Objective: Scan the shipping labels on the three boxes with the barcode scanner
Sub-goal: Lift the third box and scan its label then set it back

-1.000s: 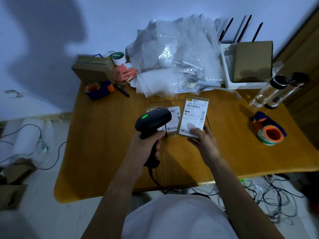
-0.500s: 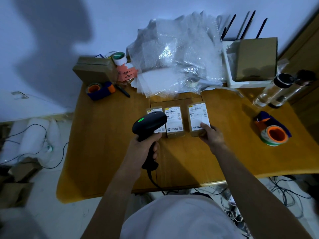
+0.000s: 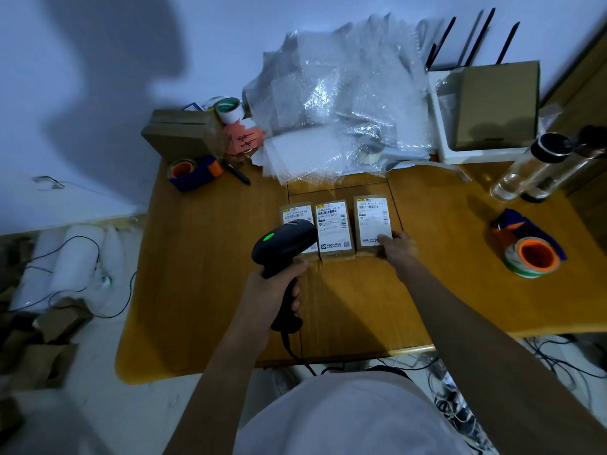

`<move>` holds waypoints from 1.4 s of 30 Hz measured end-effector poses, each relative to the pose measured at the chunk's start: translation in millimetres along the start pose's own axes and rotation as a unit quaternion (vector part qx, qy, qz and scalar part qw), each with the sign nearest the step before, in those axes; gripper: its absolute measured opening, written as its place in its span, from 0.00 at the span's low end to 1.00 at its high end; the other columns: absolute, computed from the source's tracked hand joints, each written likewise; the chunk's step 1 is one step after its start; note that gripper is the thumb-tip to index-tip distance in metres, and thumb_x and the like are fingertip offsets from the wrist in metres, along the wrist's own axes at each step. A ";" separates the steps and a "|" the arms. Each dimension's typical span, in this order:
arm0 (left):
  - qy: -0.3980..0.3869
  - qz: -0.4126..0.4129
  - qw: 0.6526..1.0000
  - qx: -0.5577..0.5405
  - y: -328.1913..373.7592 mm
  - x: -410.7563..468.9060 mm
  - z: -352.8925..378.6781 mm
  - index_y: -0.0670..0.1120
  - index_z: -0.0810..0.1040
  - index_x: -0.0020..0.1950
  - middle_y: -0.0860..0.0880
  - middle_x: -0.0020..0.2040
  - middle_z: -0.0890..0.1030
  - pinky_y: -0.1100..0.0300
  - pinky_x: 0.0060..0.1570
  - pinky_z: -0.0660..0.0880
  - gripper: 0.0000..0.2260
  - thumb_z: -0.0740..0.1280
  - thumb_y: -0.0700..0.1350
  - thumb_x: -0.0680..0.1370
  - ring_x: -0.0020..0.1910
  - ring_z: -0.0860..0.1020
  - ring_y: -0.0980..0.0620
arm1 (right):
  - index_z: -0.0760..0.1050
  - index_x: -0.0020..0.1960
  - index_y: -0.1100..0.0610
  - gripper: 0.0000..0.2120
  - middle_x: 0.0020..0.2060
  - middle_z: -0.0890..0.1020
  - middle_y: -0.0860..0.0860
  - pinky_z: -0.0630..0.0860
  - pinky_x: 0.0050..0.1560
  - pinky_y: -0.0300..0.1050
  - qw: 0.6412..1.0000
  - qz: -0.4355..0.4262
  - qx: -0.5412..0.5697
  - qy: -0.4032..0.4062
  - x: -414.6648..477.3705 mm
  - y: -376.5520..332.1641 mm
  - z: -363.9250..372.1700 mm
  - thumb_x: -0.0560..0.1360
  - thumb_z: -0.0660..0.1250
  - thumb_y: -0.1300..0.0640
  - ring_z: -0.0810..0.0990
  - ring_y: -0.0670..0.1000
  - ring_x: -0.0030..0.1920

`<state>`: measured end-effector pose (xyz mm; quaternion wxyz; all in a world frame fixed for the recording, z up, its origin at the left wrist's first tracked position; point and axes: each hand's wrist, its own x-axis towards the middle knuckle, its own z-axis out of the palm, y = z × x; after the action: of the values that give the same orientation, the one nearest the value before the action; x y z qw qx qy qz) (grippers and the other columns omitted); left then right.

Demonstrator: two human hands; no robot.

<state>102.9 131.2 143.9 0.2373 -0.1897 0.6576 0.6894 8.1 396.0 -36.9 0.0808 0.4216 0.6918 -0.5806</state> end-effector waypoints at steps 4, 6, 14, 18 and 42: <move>-0.004 -0.005 1.000 -0.004 -2.8 0.2 -1.2 0.45 0.77 0.38 0.48 0.30 0.75 0.56 0.35 0.73 0.11 0.74 0.48 0.77 0.27 0.72 0.52 | 0.73 0.72 0.56 0.23 0.61 0.83 0.58 0.83 0.56 0.60 0.999 -0.011 -0.037 -0.017 0.9 2.1 -1.8 0.78 0.70 0.54 0.84 0.60 0.57; -0.010 -0.004 1.000 -0.003 -3.7 0.0 -0.9 0.46 0.77 0.38 0.48 0.30 0.74 0.56 0.36 0.73 0.11 0.73 0.47 0.78 0.27 0.72 0.52 | 0.73 0.72 0.55 0.24 0.61 0.83 0.58 0.83 0.56 0.61 0.998 -0.016 -0.051 -0.020 4.4 6.0 -2.2 0.78 0.70 0.52 0.84 0.60 0.57; -0.017 -0.007 1.000 -0.009 -5.5 -2.0 -4.0 0.46 0.77 0.38 0.48 0.30 0.75 0.58 0.33 0.74 0.11 0.74 0.48 0.77 0.27 0.73 0.52 | 0.71 0.70 0.59 0.40 0.58 0.82 0.57 0.85 0.49 0.58 0.999 0.015 -0.048 0.007 9.3 26.9 -2.4 0.68 0.70 0.32 0.84 0.59 0.53; -0.012 -0.005 1.000 -0.003 -7.3 -3.2 -6.9 0.45 0.77 0.39 0.47 0.30 0.75 0.58 0.32 0.74 0.11 0.74 0.48 0.77 0.27 0.73 0.52 | 0.71 0.60 0.60 0.29 0.49 0.83 0.59 0.84 0.41 0.50 0.997 0.076 -0.022 0.000 -30.9 20.4 0.4 0.76 0.66 0.35 0.86 0.58 0.46; -0.018 -0.008 1.000 -0.011 -15.6 -8.2 -19.9 0.44 0.76 0.37 0.46 0.30 0.74 0.54 0.35 0.73 0.12 0.75 0.48 0.76 0.27 0.72 0.50 | 0.73 0.70 0.54 0.19 0.61 0.81 0.56 0.83 0.49 0.50 0.961 0.037 -0.027 -0.272 -75.2 -2.2 37.5 0.83 0.64 0.48 0.85 0.56 0.51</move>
<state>117.5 111.0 134.6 0.2527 -0.1851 0.6440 0.6980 40.0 326.5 -1.8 0.2990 0.2710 0.6432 -0.6508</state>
